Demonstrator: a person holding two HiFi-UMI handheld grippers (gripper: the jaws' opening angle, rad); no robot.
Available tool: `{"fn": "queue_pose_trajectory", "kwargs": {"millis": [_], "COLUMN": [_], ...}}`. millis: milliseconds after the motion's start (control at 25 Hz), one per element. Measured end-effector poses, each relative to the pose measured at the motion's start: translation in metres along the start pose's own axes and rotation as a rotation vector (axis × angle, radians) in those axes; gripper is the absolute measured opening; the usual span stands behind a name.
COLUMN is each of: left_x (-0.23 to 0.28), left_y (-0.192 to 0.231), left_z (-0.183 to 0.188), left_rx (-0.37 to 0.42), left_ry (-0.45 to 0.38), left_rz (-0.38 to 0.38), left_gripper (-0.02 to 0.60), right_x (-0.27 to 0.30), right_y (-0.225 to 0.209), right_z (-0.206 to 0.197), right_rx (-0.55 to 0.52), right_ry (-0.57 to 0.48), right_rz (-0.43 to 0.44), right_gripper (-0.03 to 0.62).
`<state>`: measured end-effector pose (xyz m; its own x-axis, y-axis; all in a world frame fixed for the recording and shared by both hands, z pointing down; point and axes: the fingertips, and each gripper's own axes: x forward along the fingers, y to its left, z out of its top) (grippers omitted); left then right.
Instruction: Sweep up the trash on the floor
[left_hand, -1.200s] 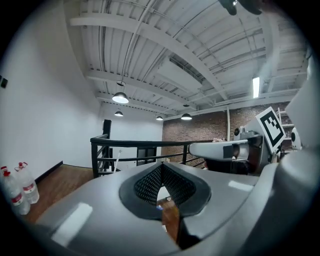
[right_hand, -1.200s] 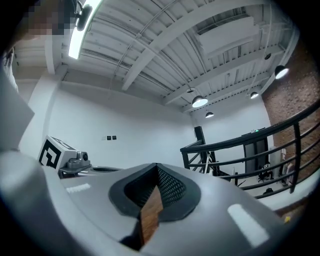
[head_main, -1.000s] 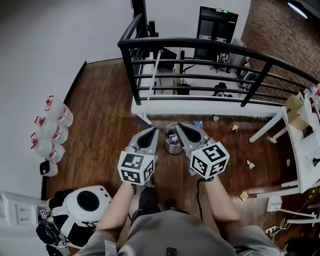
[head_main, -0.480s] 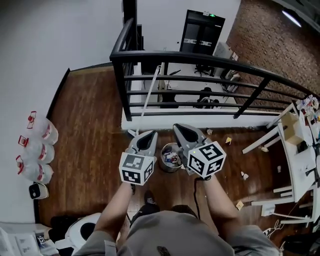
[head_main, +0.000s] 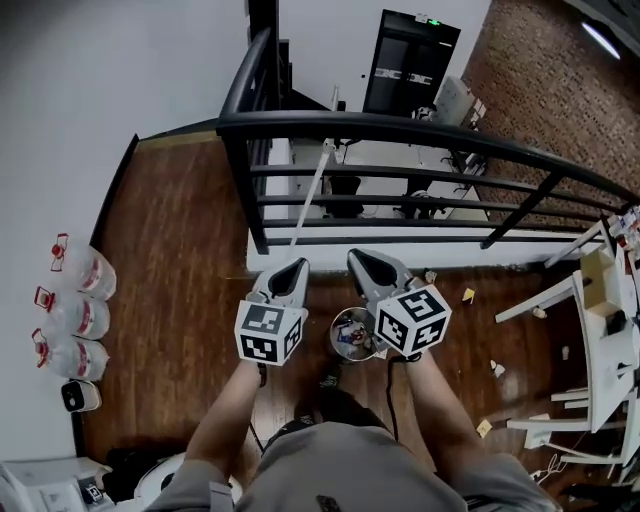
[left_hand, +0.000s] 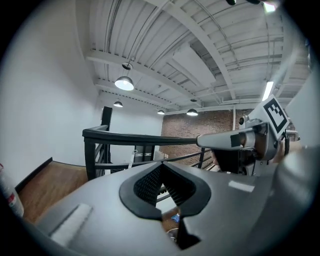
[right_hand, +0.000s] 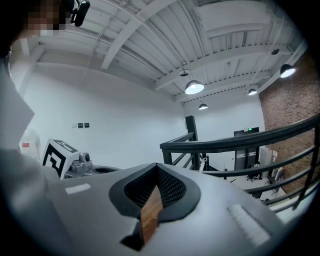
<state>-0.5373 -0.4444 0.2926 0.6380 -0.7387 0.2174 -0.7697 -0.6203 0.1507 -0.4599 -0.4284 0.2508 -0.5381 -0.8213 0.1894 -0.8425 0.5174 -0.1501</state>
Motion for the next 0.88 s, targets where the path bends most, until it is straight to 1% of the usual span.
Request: {"fn": "queue_pose_trajectory", "kwargs": {"millis": [120,200,400,560,720,760,800,880], "left_x": [0.039,0.064,0.106,0.135,0.164,0.170,0.177,0.188], "left_y": [0.010,0.018,0.047,0.066,0.096,0.103,0.110,0.123], "left_z": [0.004,0.007,0.010,0.010,0.003,-0.001,-0.005,-0.014], "left_rx": [0.040,0.047,0.026,0.020,0.006,0.001,-0.004,-0.013], "left_ry": [0.019,0.027,0.047,0.054,0.072,0.079,0.087,0.104], "left_rz": [0.007,0.016,0.063,0.067,0.065,0.061,0.055,0.041], "left_gripper": [0.006,0.006,0.006,0.006,0.006,0.006,0.006,0.006], "right_x": [0.025,0.042,0.085,0.116,0.166,0.180,0.195,0.223], "right_y": [-0.034,-0.057,-0.103,-0.134,-0.163,-0.169,-0.175,-0.189], "right_z": [0.008,0.013,0.014,0.014,0.004,0.000,-0.006,-0.017], "right_rx": [0.008,0.016,0.032,0.030,0.037,0.044,0.053,0.072], "right_ry": [-0.021,-0.025,-0.002,0.013,0.049,0.064,0.080,0.109], "right_rz": [0.003,0.015,0.038,0.026,0.016,0.021,0.027,0.030], "right_gripper": [0.000,0.000,0.000,0.000,0.000,0.032,0.078,0.111]}}
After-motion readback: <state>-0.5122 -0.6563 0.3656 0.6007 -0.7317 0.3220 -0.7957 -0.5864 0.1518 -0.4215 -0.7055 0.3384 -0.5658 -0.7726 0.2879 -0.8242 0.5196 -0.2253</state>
